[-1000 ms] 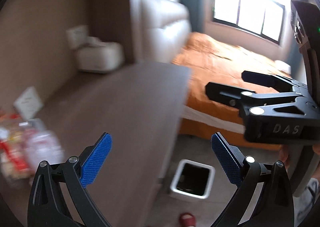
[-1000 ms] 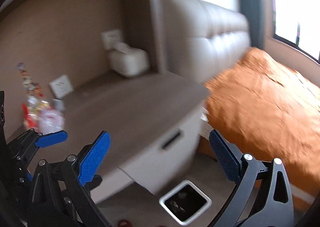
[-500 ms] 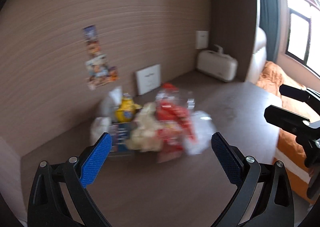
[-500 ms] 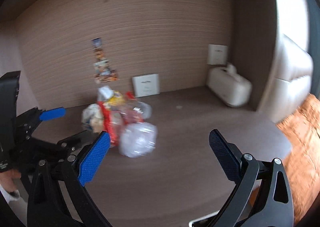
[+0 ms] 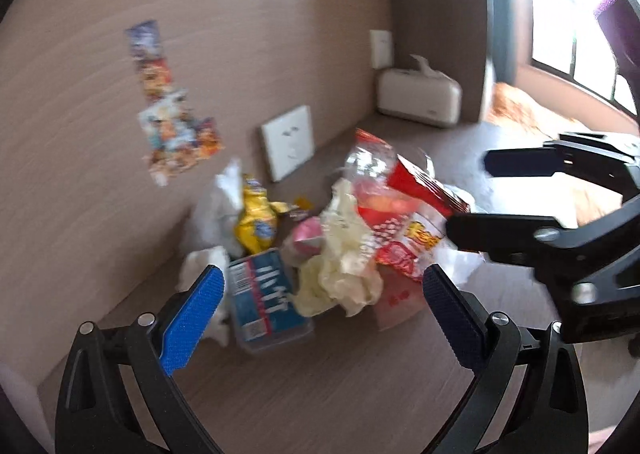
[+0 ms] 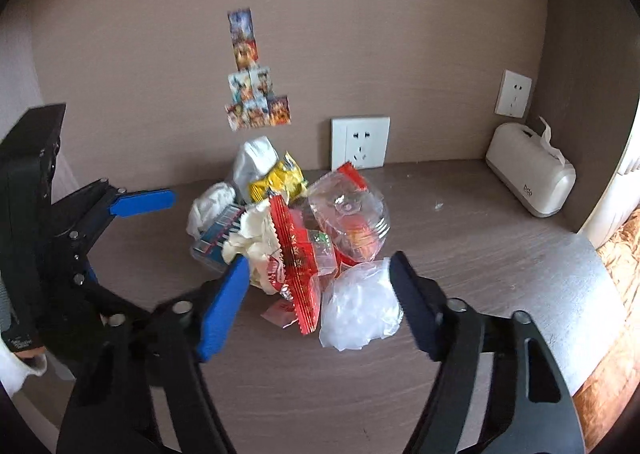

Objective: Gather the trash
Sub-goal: 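Grasp the crumpled yellow paper with the left tool while the right tool grasps the red snack bag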

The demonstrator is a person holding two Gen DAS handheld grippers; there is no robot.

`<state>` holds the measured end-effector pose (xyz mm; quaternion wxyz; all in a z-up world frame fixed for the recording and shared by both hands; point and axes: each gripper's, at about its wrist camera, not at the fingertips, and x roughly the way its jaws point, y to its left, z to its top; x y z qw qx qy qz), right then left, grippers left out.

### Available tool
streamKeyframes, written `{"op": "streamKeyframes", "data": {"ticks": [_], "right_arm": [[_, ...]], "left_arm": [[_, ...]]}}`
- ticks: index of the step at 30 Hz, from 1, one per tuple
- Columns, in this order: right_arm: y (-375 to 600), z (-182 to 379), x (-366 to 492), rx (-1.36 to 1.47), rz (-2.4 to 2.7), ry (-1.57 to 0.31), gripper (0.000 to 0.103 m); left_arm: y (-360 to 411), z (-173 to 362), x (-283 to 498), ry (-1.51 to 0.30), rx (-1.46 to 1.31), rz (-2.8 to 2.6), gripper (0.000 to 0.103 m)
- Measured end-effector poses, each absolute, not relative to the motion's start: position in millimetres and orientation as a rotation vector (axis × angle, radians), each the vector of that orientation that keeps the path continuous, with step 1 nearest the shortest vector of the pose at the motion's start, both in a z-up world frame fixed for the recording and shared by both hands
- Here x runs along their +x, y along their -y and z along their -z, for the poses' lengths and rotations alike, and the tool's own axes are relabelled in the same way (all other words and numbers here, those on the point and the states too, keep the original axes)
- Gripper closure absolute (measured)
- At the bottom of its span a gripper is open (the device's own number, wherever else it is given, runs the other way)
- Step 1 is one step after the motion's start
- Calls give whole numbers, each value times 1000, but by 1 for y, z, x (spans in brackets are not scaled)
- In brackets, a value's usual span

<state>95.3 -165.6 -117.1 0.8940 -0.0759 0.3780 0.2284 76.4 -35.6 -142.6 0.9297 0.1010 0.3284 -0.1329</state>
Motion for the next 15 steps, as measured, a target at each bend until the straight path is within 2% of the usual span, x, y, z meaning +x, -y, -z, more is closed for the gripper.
{"op": "streamKeyframes", "data": {"ticks": [4,6,7,8,11,15], "right_arm": [[160,131,103,-150,-460,-831,49],[159,136,106,-138,-463,-851,69],[159,138,106,-130,-464,-860,75],[159,139,107,-125,-464,-866,78],[157,141,104,-122,-463,-873,85],[160,135,100,-94,-465,-870,89]], "left_arm": [[46,155,93,-683,243,363,17],[50,162,103,-698,259,399,31],[52,166,108,-710,267,410,39],[53,169,112,-720,267,426,50],[56,172,116,-725,252,454,66],[60,169,116,-735,234,475,71]]}}
